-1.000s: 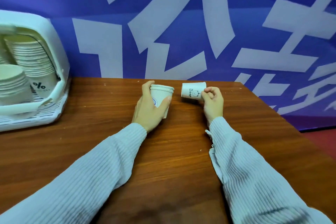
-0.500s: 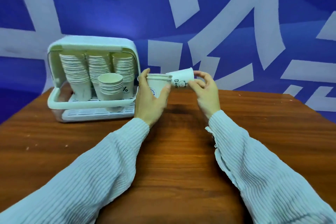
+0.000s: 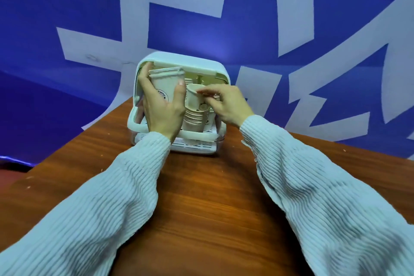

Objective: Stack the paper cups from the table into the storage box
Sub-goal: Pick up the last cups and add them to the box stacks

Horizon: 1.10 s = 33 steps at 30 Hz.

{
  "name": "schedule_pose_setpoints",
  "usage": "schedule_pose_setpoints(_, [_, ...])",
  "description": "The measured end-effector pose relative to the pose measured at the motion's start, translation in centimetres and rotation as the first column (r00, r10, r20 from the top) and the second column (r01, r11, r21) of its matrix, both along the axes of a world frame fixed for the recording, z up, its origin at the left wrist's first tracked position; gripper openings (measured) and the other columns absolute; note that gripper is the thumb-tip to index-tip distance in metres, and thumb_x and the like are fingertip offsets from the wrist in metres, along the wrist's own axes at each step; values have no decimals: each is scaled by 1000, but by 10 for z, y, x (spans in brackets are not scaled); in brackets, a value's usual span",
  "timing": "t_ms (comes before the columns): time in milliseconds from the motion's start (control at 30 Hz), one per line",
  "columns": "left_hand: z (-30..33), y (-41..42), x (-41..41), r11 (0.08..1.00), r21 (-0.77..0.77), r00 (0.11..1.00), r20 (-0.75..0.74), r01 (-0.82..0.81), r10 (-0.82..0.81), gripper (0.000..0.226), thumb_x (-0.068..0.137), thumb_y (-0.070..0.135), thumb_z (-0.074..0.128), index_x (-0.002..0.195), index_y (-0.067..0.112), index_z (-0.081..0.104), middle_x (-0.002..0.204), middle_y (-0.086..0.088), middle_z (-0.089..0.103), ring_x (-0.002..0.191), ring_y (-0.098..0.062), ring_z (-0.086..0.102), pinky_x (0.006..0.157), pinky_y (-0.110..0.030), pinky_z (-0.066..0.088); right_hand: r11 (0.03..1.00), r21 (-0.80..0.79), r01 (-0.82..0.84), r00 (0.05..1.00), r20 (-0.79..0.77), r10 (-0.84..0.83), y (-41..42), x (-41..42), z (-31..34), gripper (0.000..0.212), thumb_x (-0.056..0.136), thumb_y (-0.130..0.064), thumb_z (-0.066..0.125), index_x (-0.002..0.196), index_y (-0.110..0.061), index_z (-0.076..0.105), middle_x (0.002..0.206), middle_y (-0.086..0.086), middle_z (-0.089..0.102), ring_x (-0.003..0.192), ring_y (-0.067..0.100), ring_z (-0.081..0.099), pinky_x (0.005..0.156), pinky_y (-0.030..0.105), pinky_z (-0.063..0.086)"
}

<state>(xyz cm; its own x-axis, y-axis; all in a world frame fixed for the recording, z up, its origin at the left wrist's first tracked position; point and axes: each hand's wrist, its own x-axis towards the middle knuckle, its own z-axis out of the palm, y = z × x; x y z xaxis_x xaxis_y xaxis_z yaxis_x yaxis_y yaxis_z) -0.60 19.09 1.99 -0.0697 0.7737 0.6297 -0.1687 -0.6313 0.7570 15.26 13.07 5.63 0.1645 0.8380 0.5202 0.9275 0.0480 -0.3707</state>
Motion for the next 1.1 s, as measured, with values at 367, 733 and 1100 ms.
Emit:
schedule_pose_setpoints(367, [11,12,4,998,-46,985,-169,33,-41,65,85,38,79,136,23,41,124,9,54,110,-9,56,82,-1,36,993,-116,24,998,59,-17,-14,-5,-37,51,102,-25,55,152,-23,47,147,1,59,147,18,40,118,39,37])
schedule_pose_setpoints(733, [-5,24,32,993,112,579,-812,24,77,73,88,63,63,144,18,48,140,-12,53,130,-33,49,109,-47,41,996,3,93,990,-103,-92,-51,7,-57,41,102,-39,56,142,-35,53,130,-13,64,122,8,54,104,35,47])
schedule_pose_setpoints(1100, [-22,17,16,987,107,404,-913,121,50,79,83,51,67,146,18,34,148,-7,36,122,-39,56,101,-52,48,991,7,136,963,-237,-130,-56,-14,-80,40,100,-35,59,140,-32,54,137,-12,61,126,8,53,108,34,45])
